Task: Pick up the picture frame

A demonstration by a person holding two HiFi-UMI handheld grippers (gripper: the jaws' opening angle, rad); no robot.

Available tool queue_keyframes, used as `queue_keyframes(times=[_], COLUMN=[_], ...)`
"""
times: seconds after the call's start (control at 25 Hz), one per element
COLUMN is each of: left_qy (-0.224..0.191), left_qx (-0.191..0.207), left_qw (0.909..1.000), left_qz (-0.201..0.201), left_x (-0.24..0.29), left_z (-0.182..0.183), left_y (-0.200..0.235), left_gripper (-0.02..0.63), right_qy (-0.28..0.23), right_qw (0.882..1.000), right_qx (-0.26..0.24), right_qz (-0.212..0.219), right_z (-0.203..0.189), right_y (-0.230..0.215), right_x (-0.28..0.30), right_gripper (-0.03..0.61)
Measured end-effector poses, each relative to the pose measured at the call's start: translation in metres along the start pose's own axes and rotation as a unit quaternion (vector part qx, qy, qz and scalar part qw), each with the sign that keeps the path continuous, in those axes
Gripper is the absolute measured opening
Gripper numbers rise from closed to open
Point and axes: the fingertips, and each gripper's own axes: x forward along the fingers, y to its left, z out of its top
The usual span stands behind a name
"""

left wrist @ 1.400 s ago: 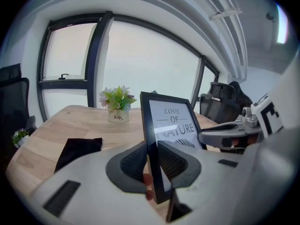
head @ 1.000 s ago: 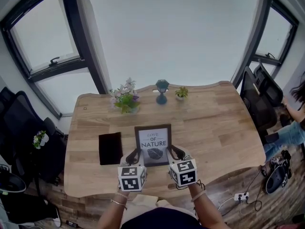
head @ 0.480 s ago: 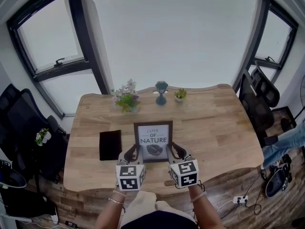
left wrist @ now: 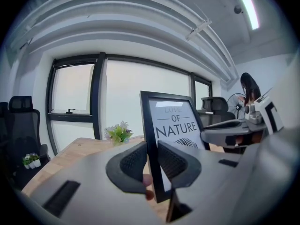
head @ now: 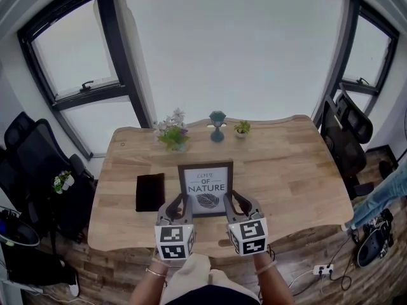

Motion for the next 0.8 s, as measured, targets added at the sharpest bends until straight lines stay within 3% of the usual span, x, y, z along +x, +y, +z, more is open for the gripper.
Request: queue_keyframes(times=[0.56, 0.8], left_qy=[-0.062, -0.080], left_qx=[0.033, 0.020], left_qw=[0.9973, 0.9965], left_qz=[0.023, 0.015], left_x=[-0.029, -0.041], left_z=[0.050, 0.064], left_y=[-0.005, -0.002], left_gripper=[0.066, 0.066], right_qy=[-0.057, -0.074], right_qw=[0.998, 0.997], right_qx=[-0.011, -0.023], right_qz=[-0.010, -0.023], right_z=[0.049, 0.067], right_y=[0.003, 0.011], right_x=[-0.023, -0.034], right_gripper=[0.080, 0.078])
